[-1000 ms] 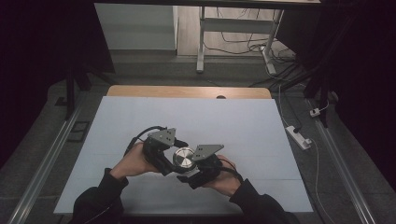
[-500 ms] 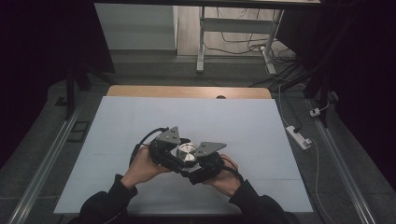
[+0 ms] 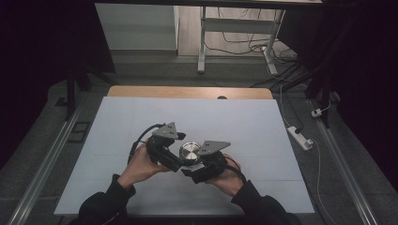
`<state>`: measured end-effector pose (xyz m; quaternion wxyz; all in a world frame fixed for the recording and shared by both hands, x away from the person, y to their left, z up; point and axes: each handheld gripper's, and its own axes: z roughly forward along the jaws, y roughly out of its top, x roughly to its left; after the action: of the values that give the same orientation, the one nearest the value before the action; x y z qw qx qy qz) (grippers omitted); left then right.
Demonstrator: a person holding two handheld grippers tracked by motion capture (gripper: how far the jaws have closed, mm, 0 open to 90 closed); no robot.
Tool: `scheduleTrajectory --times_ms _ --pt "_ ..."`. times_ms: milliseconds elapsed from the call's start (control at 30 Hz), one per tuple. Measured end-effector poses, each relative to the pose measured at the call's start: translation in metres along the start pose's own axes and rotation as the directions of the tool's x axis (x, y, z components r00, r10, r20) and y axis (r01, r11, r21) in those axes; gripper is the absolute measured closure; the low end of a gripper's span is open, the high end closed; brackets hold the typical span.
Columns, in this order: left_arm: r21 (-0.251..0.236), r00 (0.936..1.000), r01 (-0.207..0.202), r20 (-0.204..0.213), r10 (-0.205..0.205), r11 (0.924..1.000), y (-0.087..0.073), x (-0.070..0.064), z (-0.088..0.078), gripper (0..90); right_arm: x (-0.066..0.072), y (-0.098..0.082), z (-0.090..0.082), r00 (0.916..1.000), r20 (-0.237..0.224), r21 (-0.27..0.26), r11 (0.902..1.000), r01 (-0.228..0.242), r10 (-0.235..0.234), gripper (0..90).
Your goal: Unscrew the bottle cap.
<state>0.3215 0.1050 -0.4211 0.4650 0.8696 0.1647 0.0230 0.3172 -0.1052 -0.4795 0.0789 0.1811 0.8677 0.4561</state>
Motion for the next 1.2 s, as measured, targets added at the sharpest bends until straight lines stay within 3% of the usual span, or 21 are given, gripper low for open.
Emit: scheduleTrajectory --times_ms 33,167,333,400,500,633,700,767,800,833,933,967,1067,1100,1200 --pt "0.004 0.9985 -0.029 0.047 0.029 0.9996 -0.002 0.002 -0.003 2.4 0.0 0.0 0.0 0.9998 -0.017 0.001 1.0 0.006 -0.006 14.9" --pt "0.023 0.9899 -0.118 0.082 0.115 0.9928 -0.007 0.003 -0.007 4.4 0.005 0.0 0.002 0.9957 -0.083 0.009 0.9991 0.041 -0.04 14.9" --pt "0.042 0.9789 -0.155 0.142 0.148 0.9871 -0.011 0.002 -0.004 15.3 0.014 0.001 0.005 0.989 -0.124 0.012 0.9965 0.082 -0.08 14.9" --pt "0.037 0.9772 -0.169 0.137 0.162 0.9849 -0.012 0.001 -0.004 19.8 0.015 0.001 0.005 0.9886 -0.123 0.017 0.9958 0.089 -0.087 14.9" --pt "0.038 0.986 -0.138 0.1 0.134 0.9897 -0.011 0.0 -0.002 20.1 0.014 0.001 0.005 0.9916 -0.104 0.019 0.9967 0.079 -0.077 14.9" --pt "0.033 0.9986 -0.047 0.025 0.046 0.9983 -0.007 -0.001 0.003 20.3 0.009 0.001 0.004 0.9979 -0.05 0.022 0.9988 0.043 -0.042 14.9" --pt "0.024 0.9997 0.006 -0.024 -0.005 0.9997 -0.005 -0.003 0.008 20.3 0.006 0.001 0.004 0.9996 -0.02 0.025 0.9994 0.022 -0.022 14.9" --pt "0.008 0.9945 0.062 -0.086 -0.061 0.998 -0.003 -0.008 0.012 20.3 0.003 0.001 0.003 1.0 0.008 0.025 0.9997 -0.004 0.004 14.9" --pt "0.008 0.9945 0.062 -0.086 -0.061 0.998 -0.003 -0.008 0.012 20.3 0.001 0.0 0.003 0.9997 0.02 0.025 0.9996 -0.015 0.014 14.9" --pt "-0.009 0.9826 0.109 -0.151 -0.109 0.994 -0.002 -0.014 0.018 20.3 0.0 0.0 0.003 0.9991 0.036 0.027 0.9994 -0.023 0.022 14.9" --pt "-0.023 0.9671 0.141 -0.211 -0.143 0.9897 -0.001 -0.019 0.022 20.2 -0.001 -0.001 0.003 0.9966 0.071 0.027 0.9987 -0.043 0.041 14.9" --pt "-0.023 0.9664 0.14 -0.214 -0.142 0.9898 0.0 -0.02 0.023 20.0 -0.002 -0.001 0.003 0.9959 0.078 0.028 0.9984 -0.049 0.047 14.9" --pt "-0.002 0.977 0.122 -0.176 -0.12 0.9926 0.003 -0.016 0.02 11.7 -0.002 -0.001 0.002 0.996 0.079 0.016 0.9989 -0.044 0.043 14.9" --pt "-0.003 0.9779 0.114 -0.176 -0.113 0.9934 0.004 -0.015 0.017 8.3 -0.002 0.0 0.001 0.9966 0.072 0.01 0.9991 -0.041 0.04 14.9" --pt "0.001 0.9911 0.068 -0.114 -0.067 0.9977 0.003 -0.008 0.005 1.3 -0.002 0.001 -0.001 0.9988 0.043 0.0 0.9998 -0.021 0.021 14.9"
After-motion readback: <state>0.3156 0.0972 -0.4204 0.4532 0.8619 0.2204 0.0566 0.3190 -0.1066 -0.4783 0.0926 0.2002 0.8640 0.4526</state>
